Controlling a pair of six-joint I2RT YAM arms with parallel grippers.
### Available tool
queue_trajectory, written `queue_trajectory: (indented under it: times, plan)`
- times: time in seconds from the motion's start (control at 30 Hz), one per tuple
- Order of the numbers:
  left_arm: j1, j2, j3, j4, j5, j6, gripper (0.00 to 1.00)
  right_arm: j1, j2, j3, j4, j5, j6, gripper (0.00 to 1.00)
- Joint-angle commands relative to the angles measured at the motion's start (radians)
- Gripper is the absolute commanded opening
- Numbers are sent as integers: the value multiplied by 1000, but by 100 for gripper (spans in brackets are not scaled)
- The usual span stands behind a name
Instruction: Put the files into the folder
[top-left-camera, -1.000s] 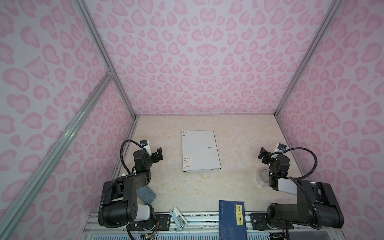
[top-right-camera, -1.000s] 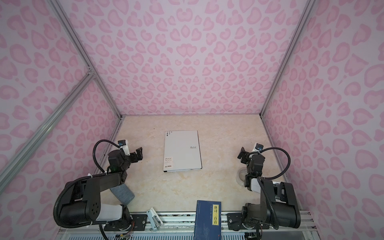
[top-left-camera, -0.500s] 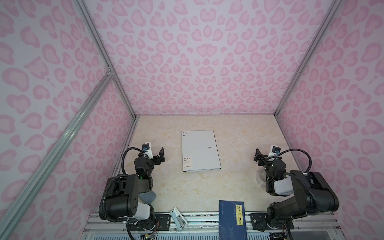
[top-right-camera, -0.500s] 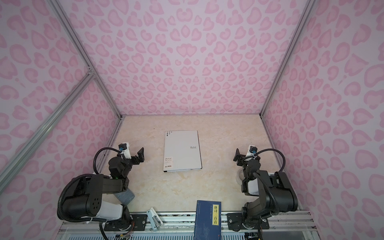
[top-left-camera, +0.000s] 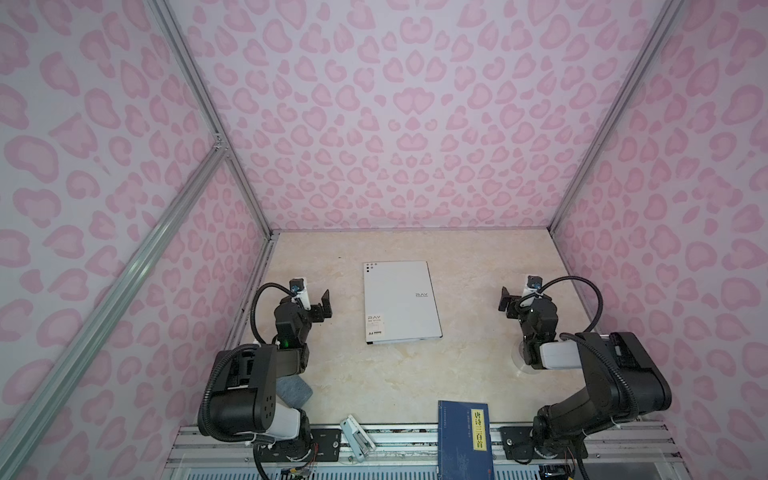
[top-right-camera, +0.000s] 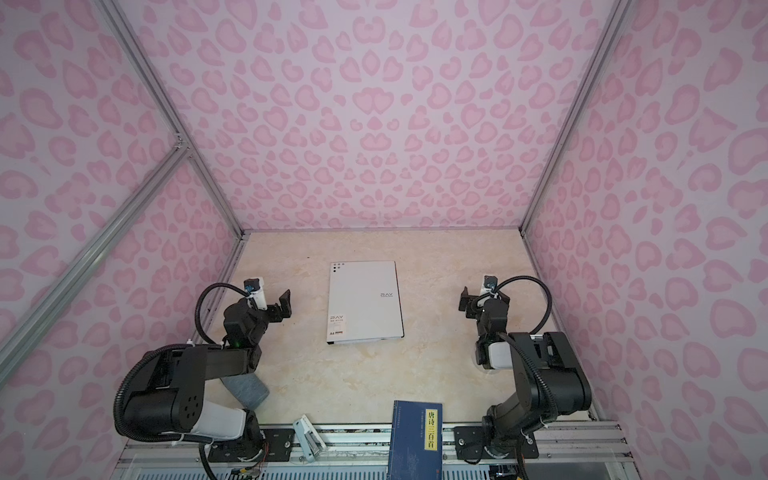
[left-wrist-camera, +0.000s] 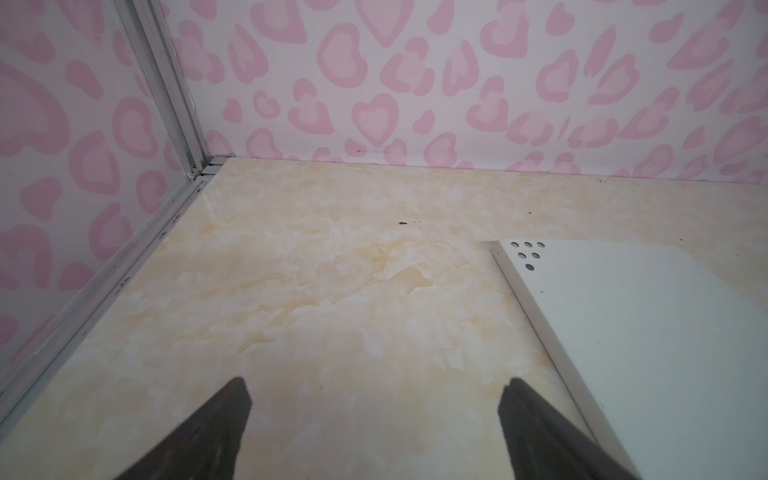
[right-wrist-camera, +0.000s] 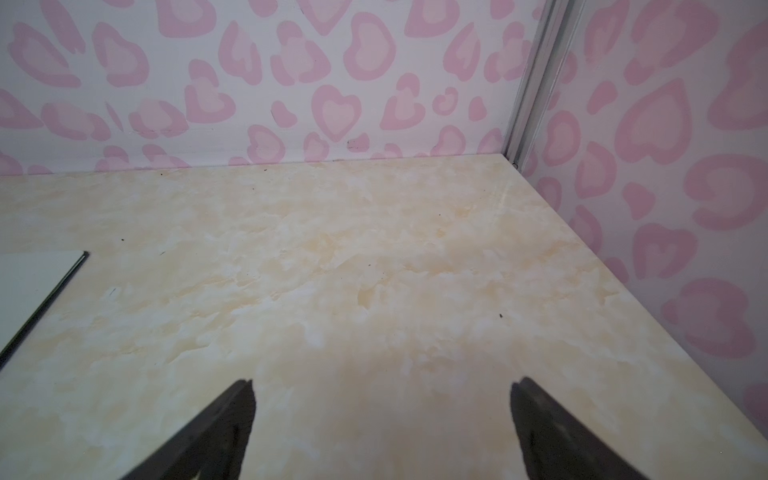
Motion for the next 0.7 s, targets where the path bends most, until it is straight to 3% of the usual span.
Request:
queue_trajectory:
  times: [0.0,0.67]
  plan:
    - [1,-2,6,8,-10,7,97,1,6,-7,18,23,-11,98]
    - [-1,-2,9,3,-15,8,97,1,5,-6,14,25,-11,98]
